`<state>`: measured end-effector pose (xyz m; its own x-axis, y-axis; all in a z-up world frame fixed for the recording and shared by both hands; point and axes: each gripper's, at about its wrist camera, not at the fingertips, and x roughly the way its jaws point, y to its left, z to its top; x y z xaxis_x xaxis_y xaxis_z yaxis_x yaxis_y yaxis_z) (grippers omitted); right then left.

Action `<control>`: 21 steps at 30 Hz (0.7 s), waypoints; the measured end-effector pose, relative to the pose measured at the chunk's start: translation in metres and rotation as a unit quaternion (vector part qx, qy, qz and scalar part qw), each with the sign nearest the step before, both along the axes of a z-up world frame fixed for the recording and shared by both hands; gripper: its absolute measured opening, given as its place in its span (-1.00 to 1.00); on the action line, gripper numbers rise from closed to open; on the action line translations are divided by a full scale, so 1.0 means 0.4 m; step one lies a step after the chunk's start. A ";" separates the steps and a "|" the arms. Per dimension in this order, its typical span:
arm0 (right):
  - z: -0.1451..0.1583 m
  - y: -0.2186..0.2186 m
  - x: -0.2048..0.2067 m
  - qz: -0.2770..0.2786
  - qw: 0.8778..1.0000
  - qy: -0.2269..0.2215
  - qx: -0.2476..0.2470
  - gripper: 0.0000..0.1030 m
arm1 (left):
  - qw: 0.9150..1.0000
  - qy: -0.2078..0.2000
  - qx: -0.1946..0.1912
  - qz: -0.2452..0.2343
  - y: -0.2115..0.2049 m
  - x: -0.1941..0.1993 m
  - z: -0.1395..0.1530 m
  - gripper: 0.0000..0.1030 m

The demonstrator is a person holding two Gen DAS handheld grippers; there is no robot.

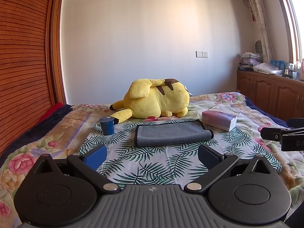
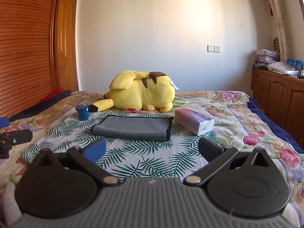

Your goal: Fold towel

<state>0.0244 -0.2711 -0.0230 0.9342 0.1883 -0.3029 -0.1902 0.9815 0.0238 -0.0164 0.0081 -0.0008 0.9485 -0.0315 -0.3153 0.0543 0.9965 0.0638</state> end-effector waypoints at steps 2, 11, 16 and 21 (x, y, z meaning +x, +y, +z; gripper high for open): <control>0.000 -0.001 0.001 0.000 1.000 0.000 0.000 1.00 | 1.000 0.000 0.001 0.000 -0.002 -0.002 -0.002 0.69; -0.001 0.000 -0.001 0.000 1.000 0.000 0.000 1.00 | 1.000 0.000 0.001 0.000 -0.002 -0.002 -0.002 0.69; -0.001 0.000 0.000 0.000 1.000 0.000 0.000 1.00 | 1.000 0.000 0.001 0.000 -0.003 -0.002 -0.002 0.69; -0.001 0.000 0.000 0.000 1.000 0.000 0.000 1.00 | 1.000 0.000 0.001 0.000 -0.002 -0.002 -0.002 0.69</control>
<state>0.0243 -0.2712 -0.0233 0.9345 0.1882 -0.3020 -0.1899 0.9815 0.0241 -0.0173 0.0073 -0.0017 0.9484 -0.0314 -0.3155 0.0547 0.9964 0.0653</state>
